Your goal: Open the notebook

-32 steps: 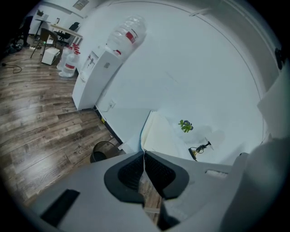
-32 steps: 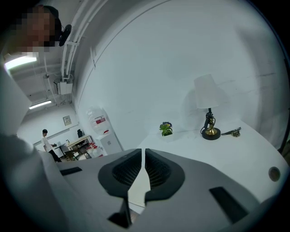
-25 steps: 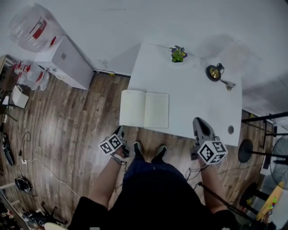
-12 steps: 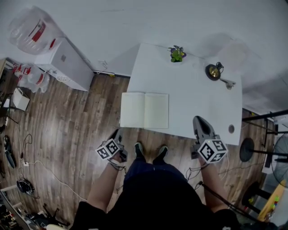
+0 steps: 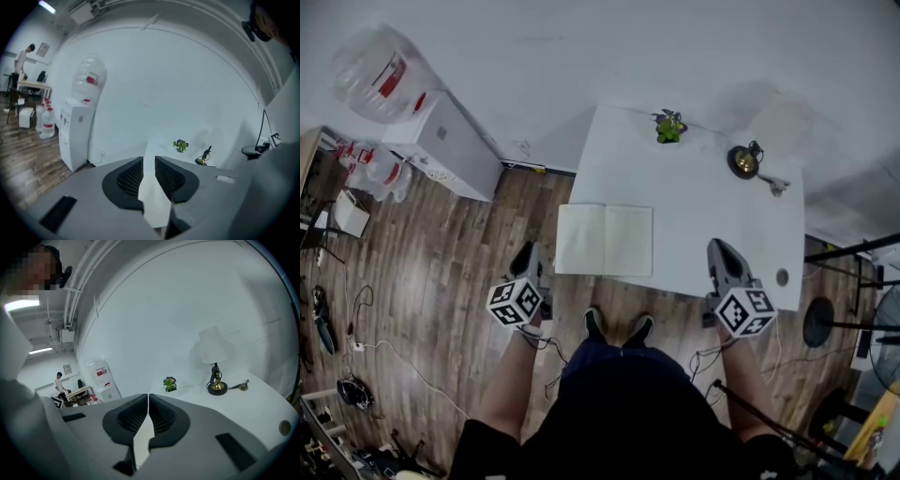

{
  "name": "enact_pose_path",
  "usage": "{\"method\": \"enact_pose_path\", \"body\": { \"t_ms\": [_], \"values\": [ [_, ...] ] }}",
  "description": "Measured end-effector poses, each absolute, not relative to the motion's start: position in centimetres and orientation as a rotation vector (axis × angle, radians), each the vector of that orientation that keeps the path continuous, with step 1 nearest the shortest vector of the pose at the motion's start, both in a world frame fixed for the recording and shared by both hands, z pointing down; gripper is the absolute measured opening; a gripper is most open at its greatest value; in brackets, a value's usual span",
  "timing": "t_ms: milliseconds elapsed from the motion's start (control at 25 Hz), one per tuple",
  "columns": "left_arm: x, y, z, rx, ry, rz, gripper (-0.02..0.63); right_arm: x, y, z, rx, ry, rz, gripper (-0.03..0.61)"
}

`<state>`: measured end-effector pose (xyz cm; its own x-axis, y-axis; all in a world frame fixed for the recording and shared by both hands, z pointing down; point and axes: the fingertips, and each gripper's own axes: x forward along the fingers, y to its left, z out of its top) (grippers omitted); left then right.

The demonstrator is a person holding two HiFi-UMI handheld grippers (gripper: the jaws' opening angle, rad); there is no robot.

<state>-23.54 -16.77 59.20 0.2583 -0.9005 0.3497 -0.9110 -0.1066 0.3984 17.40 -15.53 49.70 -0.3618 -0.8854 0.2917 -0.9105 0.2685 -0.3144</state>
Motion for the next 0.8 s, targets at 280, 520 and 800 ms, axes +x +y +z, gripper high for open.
{"method": "enact_pose_path", "body": {
  "t_ms": [280, 520, 800],
  "values": [
    [-18.7, -20.8, 49.5, 2.379, -1.696, 0.154, 0.078, 17.8, -18.1, 44.1, 1.783, -2.53, 0.406, 0.009],
    [-14.7, -21.7, 42.7, 2.53, -1.678, 0.078, 0.077, 17.2, -19.1, 39.2, 1.807, -2.544, 0.193, 0.006],
    [-10.5, -22.3, 34.9, 2.739, -1.713, 0.013, 0.066, 15.4, -19.9, 32.2, 1.824, -2.623, -0.114, 0.005]
  ]
}}
